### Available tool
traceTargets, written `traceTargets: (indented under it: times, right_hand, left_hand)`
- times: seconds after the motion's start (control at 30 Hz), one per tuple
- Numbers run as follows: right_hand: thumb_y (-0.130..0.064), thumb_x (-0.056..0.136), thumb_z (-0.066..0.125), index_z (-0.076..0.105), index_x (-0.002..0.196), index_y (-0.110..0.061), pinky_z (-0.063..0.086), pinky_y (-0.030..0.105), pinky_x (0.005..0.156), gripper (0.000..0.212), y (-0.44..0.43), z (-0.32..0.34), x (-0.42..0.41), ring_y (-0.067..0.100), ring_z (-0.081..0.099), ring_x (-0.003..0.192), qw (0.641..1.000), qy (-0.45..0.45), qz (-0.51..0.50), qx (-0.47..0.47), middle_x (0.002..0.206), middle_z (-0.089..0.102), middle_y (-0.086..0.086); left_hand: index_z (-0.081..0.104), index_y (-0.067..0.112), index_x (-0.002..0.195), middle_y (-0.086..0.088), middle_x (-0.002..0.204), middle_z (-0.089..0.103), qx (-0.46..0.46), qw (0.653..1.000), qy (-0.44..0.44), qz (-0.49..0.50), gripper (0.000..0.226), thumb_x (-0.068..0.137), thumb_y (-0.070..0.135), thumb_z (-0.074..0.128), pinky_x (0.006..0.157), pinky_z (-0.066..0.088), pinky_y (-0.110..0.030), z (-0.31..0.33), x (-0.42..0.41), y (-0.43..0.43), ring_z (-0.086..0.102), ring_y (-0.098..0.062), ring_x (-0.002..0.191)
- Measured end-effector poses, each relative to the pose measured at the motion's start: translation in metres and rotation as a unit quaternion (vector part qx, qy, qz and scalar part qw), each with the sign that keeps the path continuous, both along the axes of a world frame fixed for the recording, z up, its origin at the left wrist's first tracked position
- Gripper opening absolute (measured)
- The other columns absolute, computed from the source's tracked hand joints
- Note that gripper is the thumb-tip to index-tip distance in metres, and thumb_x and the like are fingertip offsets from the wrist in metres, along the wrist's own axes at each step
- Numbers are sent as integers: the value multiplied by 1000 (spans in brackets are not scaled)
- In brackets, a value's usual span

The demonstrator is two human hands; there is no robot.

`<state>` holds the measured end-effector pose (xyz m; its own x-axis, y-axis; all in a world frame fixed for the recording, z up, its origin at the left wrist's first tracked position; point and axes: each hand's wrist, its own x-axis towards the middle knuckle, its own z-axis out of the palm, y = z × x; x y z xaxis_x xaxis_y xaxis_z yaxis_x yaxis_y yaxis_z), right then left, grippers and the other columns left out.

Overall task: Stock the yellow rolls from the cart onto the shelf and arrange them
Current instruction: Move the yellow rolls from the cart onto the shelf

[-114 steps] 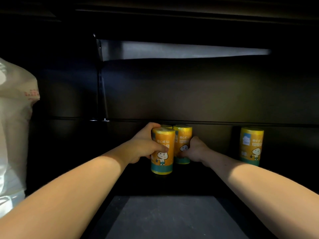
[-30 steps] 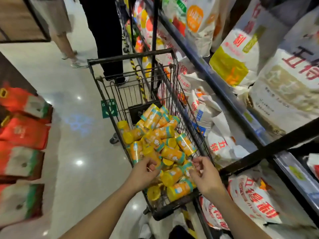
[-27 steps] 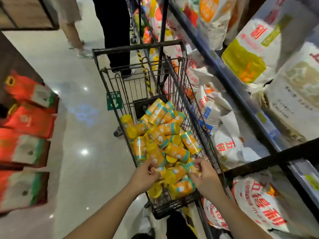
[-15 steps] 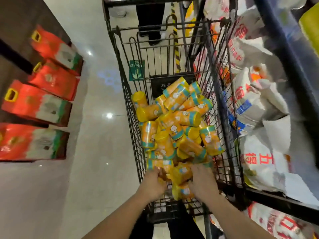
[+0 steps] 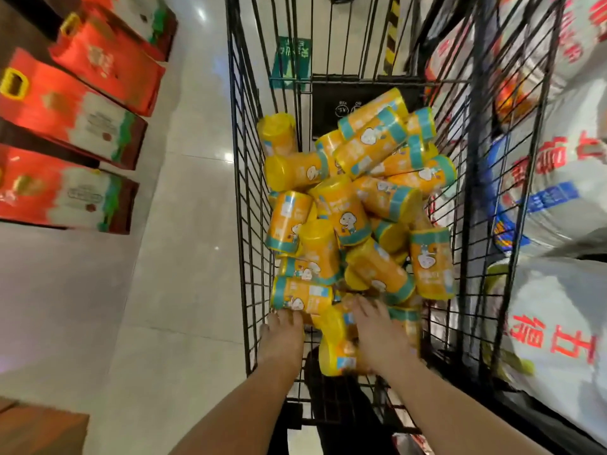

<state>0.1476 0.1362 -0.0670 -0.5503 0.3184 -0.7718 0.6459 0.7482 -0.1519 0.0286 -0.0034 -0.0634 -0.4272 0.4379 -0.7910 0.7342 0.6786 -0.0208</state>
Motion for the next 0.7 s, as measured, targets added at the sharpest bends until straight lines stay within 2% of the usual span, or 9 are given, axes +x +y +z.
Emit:
traceTargets:
  times: [0.1,0.17,0.3,0.43,0.57,0.63,0.7]
  right_hand:
    - [-2,94,46,0,158,-29,37,48,109,83,0,-5,-2,30,9,149,1000,7,-4,3,165,5,-5]
    - [-2,95,43,4,157,-33,37,48,108,80,3,-8,-2,30,10,149,1000,11,-15,-1,164,8,-5]
    - [-10,95,54,15,154,-39,38,45,108,76,8,-15,0,25,13,149,999,23,-37,-15,162,17,-9]
    - [-18,86,69,22,151,-36,41,41,106,83,14,-5,4,18,24,145,993,58,-98,-36,156,28,-13]
    - [-23,74,77,29,146,-39,46,44,102,88,20,17,8,20,41,136,966,112,-217,-86,147,43,-8]
    - [-27,70,80,33,141,-41,48,44,99,86,22,26,9,20,48,130,946,151,-270,-95,140,50,-7]
    - [-30,70,87,38,142,-36,46,37,100,88,25,43,7,16,51,124,917,197,-329,-105,133,55,-7]
  left_hand:
    - [29,12,144,-11,147,35,0,1000,14,-23,61,89,1,53,112,28,-46,-8,3,-2,33,-32,137]
    - [36,13,140,-12,145,37,-1,999,12,-34,58,87,-2,53,112,28,-47,-13,5,-3,37,-33,134]
    - [41,14,135,-12,140,37,11,999,-12,-28,60,81,-3,63,108,37,-44,-13,6,-5,42,-34,127]
    - [38,13,137,-12,149,27,53,997,-49,11,63,82,0,65,102,46,-40,5,4,0,45,-32,124]
    - [36,12,141,-9,156,19,77,993,-86,6,65,84,0,64,103,46,-40,34,-3,7,43,-32,128]
    - [31,16,146,-9,149,24,96,990,-100,3,71,84,9,67,101,48,-39,51,-10,11,46,-29,126]
    - [36,21,143,-7,138,31,121,986,-116,5,71,81,21,72,98,49,-38,66,-21,16,51,-27,118]
